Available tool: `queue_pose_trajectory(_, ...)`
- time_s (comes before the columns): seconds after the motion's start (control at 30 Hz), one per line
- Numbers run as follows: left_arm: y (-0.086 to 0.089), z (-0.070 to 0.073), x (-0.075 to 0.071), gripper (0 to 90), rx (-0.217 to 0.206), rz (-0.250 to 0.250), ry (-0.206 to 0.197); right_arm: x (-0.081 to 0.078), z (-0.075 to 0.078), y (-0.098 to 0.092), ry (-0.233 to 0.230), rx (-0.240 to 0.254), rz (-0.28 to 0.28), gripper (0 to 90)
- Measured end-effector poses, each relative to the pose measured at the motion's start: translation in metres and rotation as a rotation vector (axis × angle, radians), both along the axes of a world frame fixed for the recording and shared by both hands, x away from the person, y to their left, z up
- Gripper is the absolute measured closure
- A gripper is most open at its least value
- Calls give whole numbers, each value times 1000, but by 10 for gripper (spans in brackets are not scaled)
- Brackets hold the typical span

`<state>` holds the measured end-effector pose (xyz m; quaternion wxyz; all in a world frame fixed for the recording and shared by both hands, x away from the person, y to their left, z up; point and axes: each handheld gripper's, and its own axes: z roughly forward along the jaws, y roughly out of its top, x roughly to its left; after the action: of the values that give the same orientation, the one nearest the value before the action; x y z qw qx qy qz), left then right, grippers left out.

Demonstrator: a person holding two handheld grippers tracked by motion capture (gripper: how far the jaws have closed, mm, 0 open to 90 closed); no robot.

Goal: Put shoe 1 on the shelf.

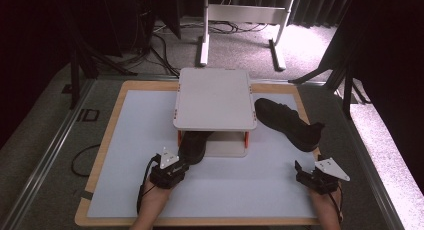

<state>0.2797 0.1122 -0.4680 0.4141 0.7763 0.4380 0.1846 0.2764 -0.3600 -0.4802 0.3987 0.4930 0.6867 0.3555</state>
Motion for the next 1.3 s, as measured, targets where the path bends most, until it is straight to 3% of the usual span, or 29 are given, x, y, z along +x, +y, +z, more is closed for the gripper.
queue_pose_trajectory(0.17,-1,-1,9,712,-1,1,-5,0,0,0,1,0,1,168)
queue_pose_trajectory(0.33,-2,-2,8,630,-3,13,-9,0,0,0,-3,1,2,168)
queue_pose_trajectory(0.47,-7,6,1,489,-3,21,-49,0,0,0,1,1,2,168)
queue_pose_trajectory(0.57,-5,20,0,480,-31,33,-94,0,0,0,-2,0,2,168)
queue_pose_trajectory(0.73,-1,28,5,433,-50,57,-142,0,0,0,-1,2,2,168)
queue_pose_trajectory(0.77,0,32,10,386,-76,71,-172,0,0,0,0,-1,3,168)
queue_pose_trajectory(0.93,-1,37,21,385,-98,71,-180,0,0,0,0,0,3,168)
queue_pose_trajectory(1.07,-9,42,32,355,-82,53,-164,0,0,0,2,-2,2,168)
queue_pose_trajectory(1.1,-14,42,39,349,-69,63,-142,0,0,0,2,-2,2,168)
queue_pose_trajectory(1.2,-19,39,45,349,-35,81,-145,0,0,0,2,-1,2,168)
queue_pose_trajectory(1.23,-23,34,48,360,6,93,-153,0,0,0,0,1,2,168)
queue_pose_trajectory(1.3,-25,28,49,469,7,83,-161,0,0,0,1,3,2,168)
